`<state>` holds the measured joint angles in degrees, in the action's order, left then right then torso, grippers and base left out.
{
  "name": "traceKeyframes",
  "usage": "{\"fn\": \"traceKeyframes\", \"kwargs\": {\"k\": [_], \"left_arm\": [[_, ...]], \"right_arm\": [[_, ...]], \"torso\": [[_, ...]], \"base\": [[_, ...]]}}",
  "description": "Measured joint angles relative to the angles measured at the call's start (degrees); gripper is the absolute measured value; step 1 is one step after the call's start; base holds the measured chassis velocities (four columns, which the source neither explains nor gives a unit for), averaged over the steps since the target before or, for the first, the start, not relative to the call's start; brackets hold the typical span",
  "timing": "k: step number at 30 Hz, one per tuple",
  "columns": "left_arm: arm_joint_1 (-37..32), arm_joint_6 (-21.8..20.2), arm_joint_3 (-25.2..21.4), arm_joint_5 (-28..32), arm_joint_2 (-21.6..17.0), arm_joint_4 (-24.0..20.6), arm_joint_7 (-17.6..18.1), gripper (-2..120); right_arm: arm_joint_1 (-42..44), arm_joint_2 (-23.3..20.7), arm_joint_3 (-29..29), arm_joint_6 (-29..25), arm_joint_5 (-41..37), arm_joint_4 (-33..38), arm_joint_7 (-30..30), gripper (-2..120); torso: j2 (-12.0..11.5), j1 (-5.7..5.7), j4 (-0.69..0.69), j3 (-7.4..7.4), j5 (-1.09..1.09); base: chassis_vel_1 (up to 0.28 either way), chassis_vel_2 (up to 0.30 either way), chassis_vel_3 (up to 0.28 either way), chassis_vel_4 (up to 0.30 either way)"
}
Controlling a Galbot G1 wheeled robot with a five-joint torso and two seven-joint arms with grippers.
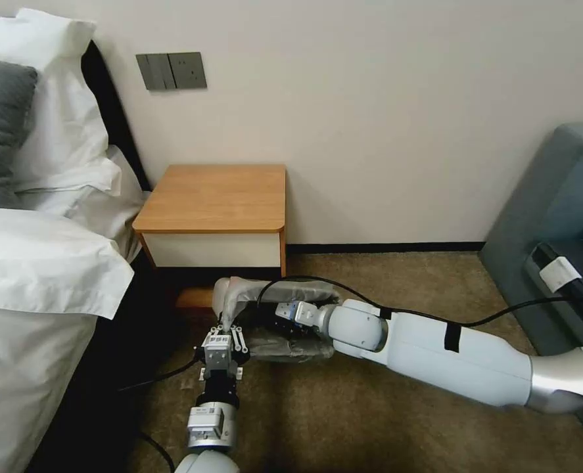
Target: Pick up the garbage bag from the table and place it over the trash can.
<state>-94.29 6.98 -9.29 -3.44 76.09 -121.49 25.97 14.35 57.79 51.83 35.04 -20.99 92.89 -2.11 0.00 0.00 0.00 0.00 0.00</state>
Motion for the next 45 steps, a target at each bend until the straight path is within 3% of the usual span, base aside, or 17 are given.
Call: {"fn": "traceKeyframes", "kwargs": {"k": [14, 24, 33, 39, 45], "left_arm": [[-0.1, 0.3, -0.1, 0.0, 0.2, 0.0, 0.0, 6], [0.3, 0.3, -1.1, 0.0, 0.2, 0.8, 0.1, 6], [0.7, 0.3, -2.8, 0.2, 0.3, 0.9, 0.6, 6], [0.5, 0.2, -3.5, 0.3, 0.4, 0.9, 0.7, 6], [0.4, 0.1, -3.7, 0.5, 0.8, 1.2, 1.1, 6]], "right_arm": [[-2.6, 5.3, 3.8, 0.2, -0.5, -5.9, 1.6, 0], [-2.7, 5.9, 4.1, 0.7, -1.2, -5.4, 2.7, 0], [-3.8, 0.4, 2.3, 3.6, -7.9, 6.4, 4.7, 0], [-3.4, -5.9, 0.5, 4.1, -10.6, 16.0, 5.0, 0], [-0.4, -12.3, -5.0, 5.2, -15.0, 24.3, 5.6, 0]], "torso": [[0.0, 0.00, 0.00, 0.00, 0.00], [0.0, 0.00, 0.00, 0.00, 0.00], [0.0, 0.00, 0.00, 0.00, 0.01], [0.0, 0.00, -0.01, -0.01, 0.01], [0.0, 0.00, -0.01, 0.00, 0.01]], "base": [[0.000, 0.000, 0.000, 0.000], [0.000, 0.000, 0.000, 0.000], [0.000, 0.000, 0.000, 0.000], [0.000, 0.000, 0.000, 0.000], [0.000, 0.000, 0.000, 0.000]]}}
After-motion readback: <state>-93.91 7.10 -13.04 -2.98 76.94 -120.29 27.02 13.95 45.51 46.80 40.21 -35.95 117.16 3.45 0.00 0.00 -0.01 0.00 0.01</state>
